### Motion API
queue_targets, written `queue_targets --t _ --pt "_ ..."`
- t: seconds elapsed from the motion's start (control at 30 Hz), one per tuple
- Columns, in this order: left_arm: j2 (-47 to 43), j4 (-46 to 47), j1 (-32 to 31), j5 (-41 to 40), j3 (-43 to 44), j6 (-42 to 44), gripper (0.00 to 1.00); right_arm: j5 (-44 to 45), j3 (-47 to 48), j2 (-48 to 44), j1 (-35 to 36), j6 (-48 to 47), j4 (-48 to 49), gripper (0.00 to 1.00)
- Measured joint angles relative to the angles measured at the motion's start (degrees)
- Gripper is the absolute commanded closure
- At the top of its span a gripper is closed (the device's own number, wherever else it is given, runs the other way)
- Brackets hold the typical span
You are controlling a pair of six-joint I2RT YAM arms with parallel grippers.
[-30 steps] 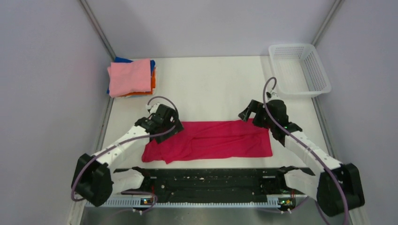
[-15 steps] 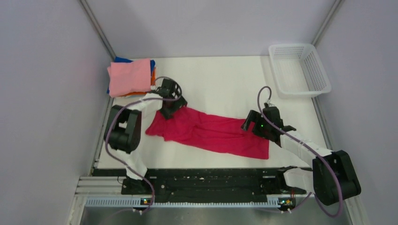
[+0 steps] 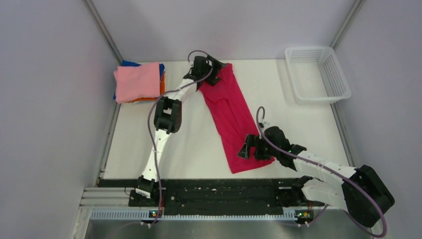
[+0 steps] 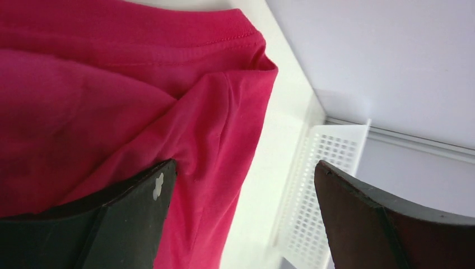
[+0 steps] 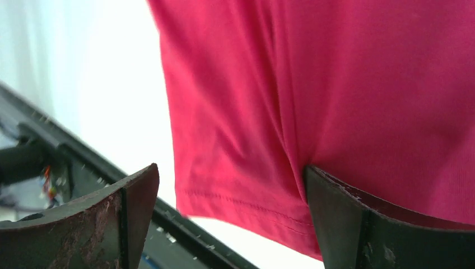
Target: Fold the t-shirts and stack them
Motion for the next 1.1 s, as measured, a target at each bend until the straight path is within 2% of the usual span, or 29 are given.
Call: queue_targets --t 0.13,0.27,0.43,0.63,0.8,0.9,1.1 --pt "4.07 8.33 -1.16 0.94 2.21 -8.04 0.01 -5.92 -0.96 1.97 4.61 1.16 5.18 0.01" --pt "6.64 12.83 -2.4 0.09 3.96 -12.11 0.01 -9.14 0.09 6.99 10.86 0.96 10.62 0.01" --pt "8.96 17.11 -3.39 -1.03 5.73 -13.49 0.01 -10.67 5.4 16.26 16.24 0.39 14.93 0.01" --pt "8.98 17.14 -3.48 -2.08 5.84 -11.1 0.01 -12.68 11.26 24.35 17.92 0.46 17.51 0.01" --pt "8.39 16.24 -3.41 -2.36 5.84 -8.04 0.01 -10.91 11.72 22.82 19.28 0.02 14.62 0.01" --pt "6.34 11.54 -3.37 -4.63 5.57 -3.98 0.01 -10.62 11.67 18.43 19.93 -0.13 11.5 0.01" --pt "-0.39 3.04 -2.4 -6.95 2.75 3.91 0.01 -18.97 11.45 9.22 23.37 -0.63 13.05 0.01"
